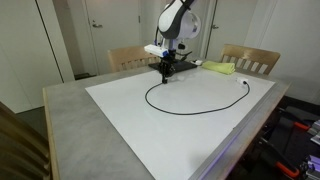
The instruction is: Straighten the cable
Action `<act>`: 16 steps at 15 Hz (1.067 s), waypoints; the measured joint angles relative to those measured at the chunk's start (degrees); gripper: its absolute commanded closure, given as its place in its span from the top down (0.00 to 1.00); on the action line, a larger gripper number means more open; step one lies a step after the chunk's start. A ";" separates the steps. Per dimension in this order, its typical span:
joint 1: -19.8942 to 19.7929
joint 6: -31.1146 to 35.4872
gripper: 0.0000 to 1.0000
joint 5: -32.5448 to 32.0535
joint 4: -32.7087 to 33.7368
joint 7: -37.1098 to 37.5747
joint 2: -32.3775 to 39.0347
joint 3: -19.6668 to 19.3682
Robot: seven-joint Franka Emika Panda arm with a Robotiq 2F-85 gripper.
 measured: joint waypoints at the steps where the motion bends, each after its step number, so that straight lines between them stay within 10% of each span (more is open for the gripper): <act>1: 0.07 0.86 0.02 -0.43 0.04 -2.05 -0.01 0.09; 10: 2.05 4.52 0.09 -1.34 5.88 -22.73 2.66 5.33; 16: 3.27 4.52 0.02 -0.48 6.19 -22.92 2.92 4.01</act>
